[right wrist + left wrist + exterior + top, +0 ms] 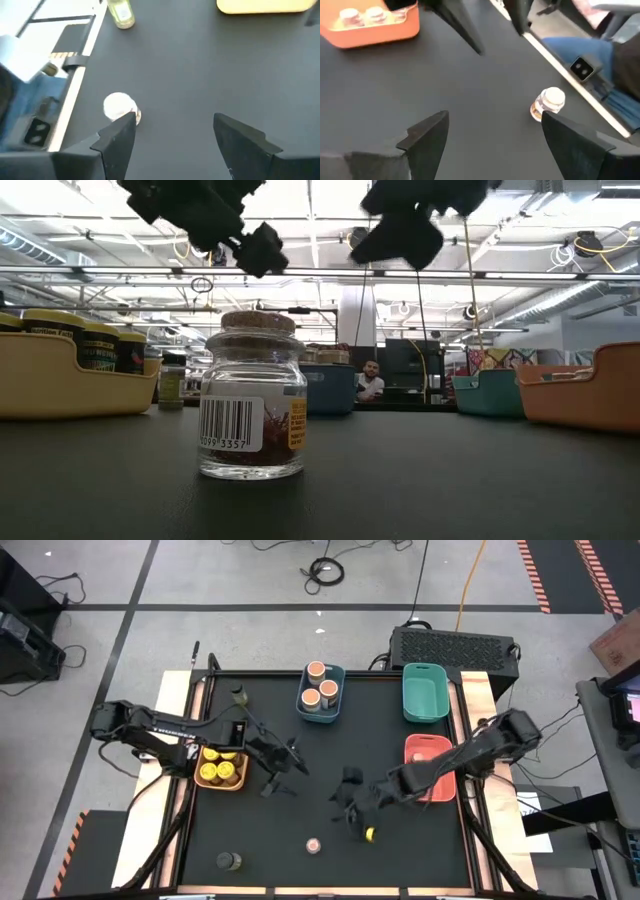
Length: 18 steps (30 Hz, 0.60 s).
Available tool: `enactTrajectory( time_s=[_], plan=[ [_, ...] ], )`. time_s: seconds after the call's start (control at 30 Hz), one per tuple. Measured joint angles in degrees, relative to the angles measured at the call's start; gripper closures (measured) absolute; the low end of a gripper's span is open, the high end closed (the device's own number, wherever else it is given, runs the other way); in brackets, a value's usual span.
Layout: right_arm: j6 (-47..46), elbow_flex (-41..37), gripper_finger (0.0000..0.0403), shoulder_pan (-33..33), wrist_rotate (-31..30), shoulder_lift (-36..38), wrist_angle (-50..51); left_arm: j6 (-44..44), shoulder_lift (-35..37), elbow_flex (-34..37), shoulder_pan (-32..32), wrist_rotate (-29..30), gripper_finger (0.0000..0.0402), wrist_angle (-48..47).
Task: Sort spices by type
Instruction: Put the small brown seasoning bottle into the orange bin
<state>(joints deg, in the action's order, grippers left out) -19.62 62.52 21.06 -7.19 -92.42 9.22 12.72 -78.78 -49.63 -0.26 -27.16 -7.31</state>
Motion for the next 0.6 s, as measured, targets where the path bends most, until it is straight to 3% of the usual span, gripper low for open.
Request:
enactTrajectory(
  time_s=[0.13,0.33,0.43,0.6],
  plan=[
    [-0.5,0.0,0.0143,2.5,-3.5,-6.4,-7.4,-0.4,0.0,0.5,-1.4,5.6,0.0082,-5.2],
    [-0.7,0.0,0.0143,3.9,-3.6,-13.6,-18.0,-0.2,4.6,0.5,-3.5,14.5,0.0095,-16.3],
    [-0.7,0.0,0.0143,3.9,-3.6,-16.5,-23.9,0.3,8.7,2.0,-4.0,15.3,0.0105,-20.5],
    [-1.0,0.0,0.0143,4.6,-3.6,-18.4,-30.3,-0.4,20.1,10.4,-3.8,15.3,0.0119,-18.2]
  ],
)
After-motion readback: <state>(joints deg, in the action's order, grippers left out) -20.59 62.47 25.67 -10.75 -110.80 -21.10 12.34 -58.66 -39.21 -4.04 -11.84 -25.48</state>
